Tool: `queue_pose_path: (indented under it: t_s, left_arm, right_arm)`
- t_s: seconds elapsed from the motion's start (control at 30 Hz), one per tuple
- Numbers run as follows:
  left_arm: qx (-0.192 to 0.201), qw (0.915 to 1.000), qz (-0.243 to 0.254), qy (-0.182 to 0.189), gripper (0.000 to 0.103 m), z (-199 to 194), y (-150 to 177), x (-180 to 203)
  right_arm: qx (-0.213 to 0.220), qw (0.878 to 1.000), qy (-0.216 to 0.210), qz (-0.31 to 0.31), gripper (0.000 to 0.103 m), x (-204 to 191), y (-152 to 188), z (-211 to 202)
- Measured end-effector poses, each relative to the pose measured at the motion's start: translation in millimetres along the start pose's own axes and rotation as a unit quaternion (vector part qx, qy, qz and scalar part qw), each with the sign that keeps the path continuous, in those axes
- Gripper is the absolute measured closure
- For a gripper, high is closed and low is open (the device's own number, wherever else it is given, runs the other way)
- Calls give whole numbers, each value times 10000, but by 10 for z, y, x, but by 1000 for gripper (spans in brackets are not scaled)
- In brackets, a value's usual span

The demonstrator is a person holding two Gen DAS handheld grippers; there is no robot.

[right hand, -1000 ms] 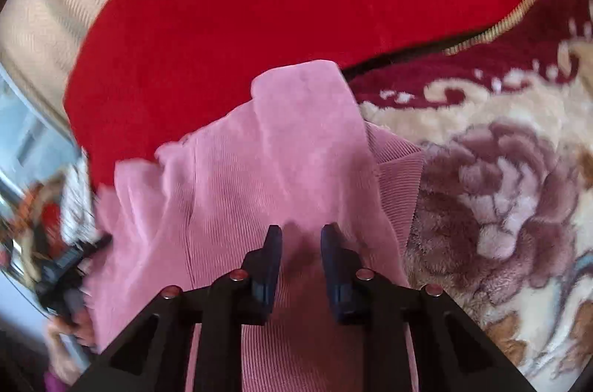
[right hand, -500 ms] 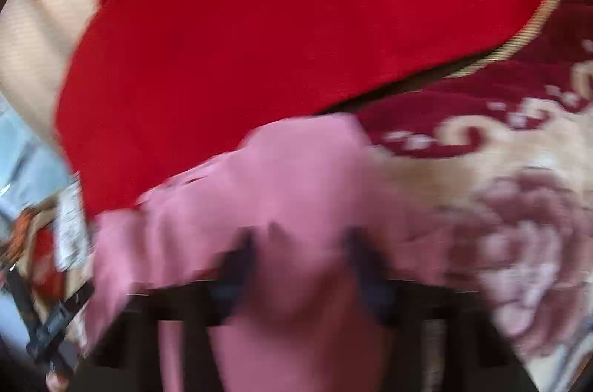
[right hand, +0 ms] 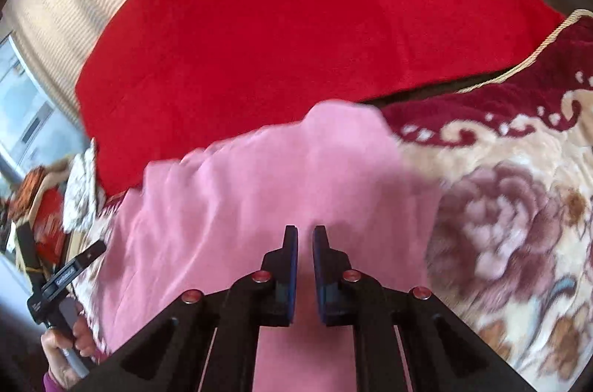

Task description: Fold large clothes

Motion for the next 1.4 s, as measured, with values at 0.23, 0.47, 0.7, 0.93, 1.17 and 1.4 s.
queue_pose_path:
  t_s: [0.23, 0.47, 0.7, 0.93, 1.17, 1.4]
  left_arm:
    - [-59, 9955, 734, -597, 11, -159, 288, 116]
    - [-171, 9916, 1080, -698, 5, 1, 621, 156]
    - [-515, 9966, 513, -399, 0, 123, 672, 19]
    - [-889, 9959, -17, -136, 0, 144, 756, -30]
    - [-157, 9979, -42, -621, 0, -184, 533, -213]
    - [224, 9759, 1400, -1659, 0, -219, 510, 82]
  right_arm:
    - [-168, 9994, 85, -293, 87, -172, 367, -146]
    - [-180, 9995, 222, -155, 32, -120, 754, -222]
    - [50, 9980, 369, -514, 33, -209, 702, -278]
    - [496, 9958, 186, -743, 35, -316, 494, -341]
    - [-13, 9943, 510, -933, 42, -243, 606, 36]
    - [482, 9947, 277, -863, 43, -327, 505, -291]
Point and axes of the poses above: each gripper's, at about its wrist camera, not at the fingertips, and z roughly the way its jaws point, x to its right, y to its underside, the point moved 8 cm from there along z, roughly the way its jaws point, and after that the axes turned 1 degree about y, right-handed, at the moved point
